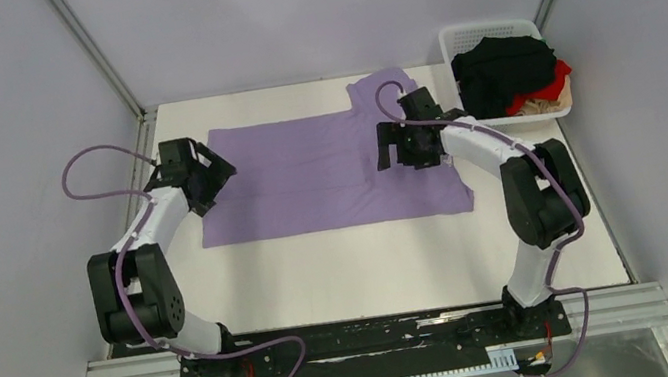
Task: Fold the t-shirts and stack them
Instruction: Fold the flattened tshirt in 1/3 of the way
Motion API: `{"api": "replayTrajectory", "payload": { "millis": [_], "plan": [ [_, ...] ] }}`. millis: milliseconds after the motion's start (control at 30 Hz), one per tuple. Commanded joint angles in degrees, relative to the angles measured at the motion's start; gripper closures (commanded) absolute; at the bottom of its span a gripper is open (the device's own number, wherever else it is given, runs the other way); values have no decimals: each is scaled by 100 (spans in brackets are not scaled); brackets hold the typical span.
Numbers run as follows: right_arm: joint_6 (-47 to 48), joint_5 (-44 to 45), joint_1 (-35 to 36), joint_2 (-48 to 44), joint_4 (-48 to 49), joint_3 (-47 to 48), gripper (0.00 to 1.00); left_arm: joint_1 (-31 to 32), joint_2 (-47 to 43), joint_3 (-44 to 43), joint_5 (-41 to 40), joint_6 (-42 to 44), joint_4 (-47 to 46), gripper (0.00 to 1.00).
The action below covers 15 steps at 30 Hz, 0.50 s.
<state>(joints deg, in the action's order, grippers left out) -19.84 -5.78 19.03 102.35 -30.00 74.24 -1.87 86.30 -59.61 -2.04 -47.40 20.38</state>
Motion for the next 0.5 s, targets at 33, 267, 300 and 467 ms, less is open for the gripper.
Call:
{"api": "replayTrajectory", "payload": {
  "millis": [33,267,300,467],
  "plan": [
    [-307,229,-54,458,788,88,0,11,443,400,903,180,-440,0],
    [66,1092,-393,1603,1321,1440,0,5,846,579,451,355,-504,0],
    [141,1131,-461,1774,1363,1689,0,8,911,563,323,372,-471,0],
    [550,1201,-621,2166,1546,2607,0,3,962,382,279,508,-284,0]
  ]
}}
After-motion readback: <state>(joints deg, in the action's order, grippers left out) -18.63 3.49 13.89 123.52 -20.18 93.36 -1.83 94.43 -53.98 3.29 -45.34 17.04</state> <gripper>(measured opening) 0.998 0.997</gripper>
